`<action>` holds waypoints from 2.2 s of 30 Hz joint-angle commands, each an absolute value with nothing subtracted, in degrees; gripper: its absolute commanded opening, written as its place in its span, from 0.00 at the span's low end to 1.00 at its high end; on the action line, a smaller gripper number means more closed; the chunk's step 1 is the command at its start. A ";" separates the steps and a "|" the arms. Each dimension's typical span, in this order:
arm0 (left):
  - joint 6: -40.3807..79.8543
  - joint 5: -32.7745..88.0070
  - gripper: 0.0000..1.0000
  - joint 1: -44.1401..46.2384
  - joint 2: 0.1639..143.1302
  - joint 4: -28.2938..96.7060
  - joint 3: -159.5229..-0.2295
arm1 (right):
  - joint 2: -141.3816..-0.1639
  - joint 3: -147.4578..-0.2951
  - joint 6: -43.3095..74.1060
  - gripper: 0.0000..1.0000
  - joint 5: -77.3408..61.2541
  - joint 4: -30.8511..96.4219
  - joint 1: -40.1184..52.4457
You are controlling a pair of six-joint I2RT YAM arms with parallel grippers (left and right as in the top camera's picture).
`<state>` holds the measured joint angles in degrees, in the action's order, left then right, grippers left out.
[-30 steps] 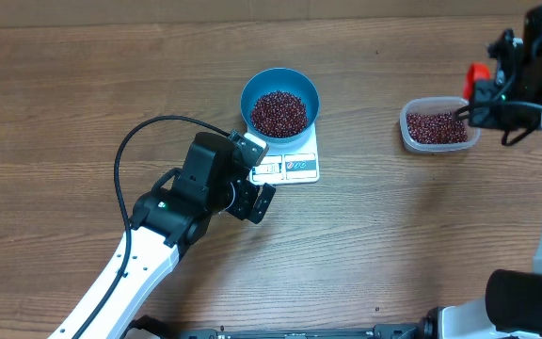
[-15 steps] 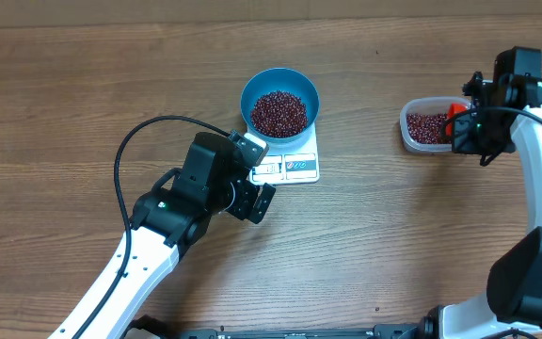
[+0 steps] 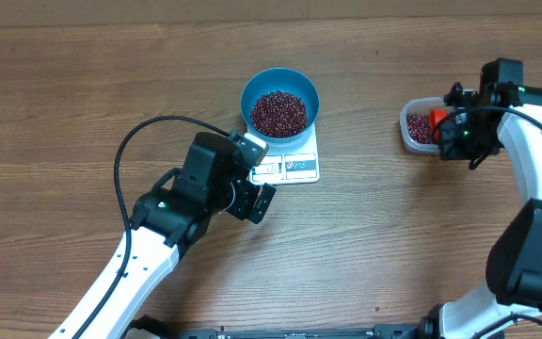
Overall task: Scoop item into bowl and weigh 150g on scale
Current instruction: 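Scoop another load of beans from the tub with the right gripper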
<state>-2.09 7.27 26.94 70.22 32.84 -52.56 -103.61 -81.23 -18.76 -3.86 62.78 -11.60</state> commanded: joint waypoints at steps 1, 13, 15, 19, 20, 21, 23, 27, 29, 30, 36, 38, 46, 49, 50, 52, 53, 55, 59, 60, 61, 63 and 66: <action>-2.61 6.90 1.00 26.63 70.41 32.80 -53.74 | -104.71 -80.82 -19.86 0.04 -8.62 62.63 -11.46; -2.61 6.90 1.00 26.63 70.39 32.80 -53.74 | -104.71 -80.86 -22.37 0.04 -25.89 63.57 -14.09; -2.61 6.92 1.00 26.63 70.39 32.80 -53.74 | -104.71 -80.86 -21.21 0.04 -26.68 63.57 -15.16; -2.61 6.90 1.00 26.63 70.41 32.80 -53.74 | -104.71 -80.86 -19.29 0.04 -28.03 63.79 -18.20; -2.61 6.90 0.99 26.63 70.41 32.80 -53.74 | -104.71 -80.86 -19.29 0.04 -28.82 63.94 -18.92; -2.61 6.90 1.00 26.63 70.39 32.80 -53.74 | -104.71 -80.86 -19.29 0.04 -29.82 64.14 -19.70; -2.61 6.90 0.99 26.63 70.41 32.80 -53.74 | -104.71 -80.86 -19.29 0.04 -31.83 64.42 -21.21; -2.61 6.90 1.00 26.63 70.39 32.80 -53.74 | -104.71 -80.84 -19.31 0.04 -34.89 64.99 -24.12; -2.61 6.90 1.00 26.63 70.39 32.80 -53.74 | -104.71 -80.84 -19.33 0.04 -36.03 65.30 -25.63; -2.61 6.90 0.99 26.63 70.41 32.80 -53.74 | -104.71 -80.84 -19.33 0.04 -36.42 65.54 -26.37; -2.61 6.90 0.99 26.63 70.39 32.80 -53.74 | -104.71 -80.84 -19.86 0.04 -38.15 67.13 -29.32; -2.61 6.90 0.99 26.63 70.41 32.80 -53.74 | -104.71 -80.84 -21.02 0.04 -39.72 67.68 -29.87; -2.61 6.90 0.99 26.63 70.41 32.80 -53.74 | -104.71 -80.88 -23.03 0.04 -45.67 69.34 -30.39; -2.61 6.90 0.99 26.63 70.41 32.80 -53.74 | -104.71 -81.56 -23.05 0.04 -46.59 70.26 -30.39; -2.61 6.90 0.99 26.63 70.39 32.80 -53.74 | -104.68 -82.02 -23.05 0.04 -46.65 70.76 -30.39; -2.61 6.90 1.00 26.63 70.41 32.80 -53.74 | -104.68 -83.09 -23.05 0.04 -46.68 71.79 -30.39; -2.61 6.90 1.00 26.63 70.41 32.80 -53.74 | -104.68 -83.77 -23.09 0.04 -46.87 72.55 -30.39; -2.61 6.90 1.00 26.63 70.41 32.80 -53.74 | -104.68 -85.01 -24.93 0.04 -48.29 74.46 -30.39; -2.61 6.90 1.00 26.63 70.39 32.80 -53.74 | -104.68 -87.11 -28.29 0.04 -52.29 77.97 -30.39; -2.61 6.90 0.99 26.63 70.41 32.80 -53.74 | -104.68 -87.46 -29.04 0.04 -53.19 78.67 -30.39; -2.61 6.90 1.00 26.63 70.39 32.80 -53.74 | -104.68 -87.66 -29.06 0.04 -53.82 78.98 -30.30; -2.61 6.90 0.99 26.63 70.39 32.80 -53.74 | -104.68 -87.90 -29.06 0.04 -54.59 79.42 -29.89; -2.61 6.90 0.99 26.63 70.41 32.80 -53.74 | -104.68 -87.90 -29.06 0.04 -55.88 79.46 -28.32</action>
<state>-2.09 7.25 26.94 70.22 32.84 -52.56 -104.64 -86.26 -27.40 -52.16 79.50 -29.71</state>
